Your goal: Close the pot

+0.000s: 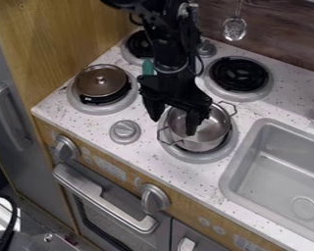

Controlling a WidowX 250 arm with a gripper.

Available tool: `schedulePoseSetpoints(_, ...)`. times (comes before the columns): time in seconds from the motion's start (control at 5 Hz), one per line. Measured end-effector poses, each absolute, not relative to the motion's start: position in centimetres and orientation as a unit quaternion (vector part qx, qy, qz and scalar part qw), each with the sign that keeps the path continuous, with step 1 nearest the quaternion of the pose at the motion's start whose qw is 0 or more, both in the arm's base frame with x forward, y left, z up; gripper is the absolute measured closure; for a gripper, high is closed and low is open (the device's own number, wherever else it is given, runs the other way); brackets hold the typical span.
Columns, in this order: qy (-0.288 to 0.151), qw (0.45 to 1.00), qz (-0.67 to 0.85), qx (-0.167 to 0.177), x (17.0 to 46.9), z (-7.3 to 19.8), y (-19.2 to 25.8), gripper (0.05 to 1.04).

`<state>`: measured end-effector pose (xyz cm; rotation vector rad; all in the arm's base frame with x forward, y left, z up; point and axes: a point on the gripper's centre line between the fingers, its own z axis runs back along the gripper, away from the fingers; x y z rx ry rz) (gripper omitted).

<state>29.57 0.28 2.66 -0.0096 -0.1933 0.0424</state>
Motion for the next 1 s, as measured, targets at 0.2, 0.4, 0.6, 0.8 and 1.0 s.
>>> schedulePoseSetpoints(0.2, -0.08, 0.997, 0.021, -0.005, 29.0, 1.8, 0.3, 0.083)
schedulePoseSetpoints(0.4, -0.078, 0.996, 0.032, -0.005, 30.7, 1.5, 1.9, 0.083)
schedulePoseSetpoints(0.6, -0.099, 0.993, 0.055, -0.031, 32.4, 2.0, 4.6, 0.083)
schedulePoseSetpoints(0.8, -0.115, 0.99, 0.081, -0.007, 34.7, 2.1, 8.9, 0.083)
schedulePoseSetpoints(1.0, -0.117, 0.984, 0.133, 0.0, 36.2, 1.4, 13.5, 0.083)
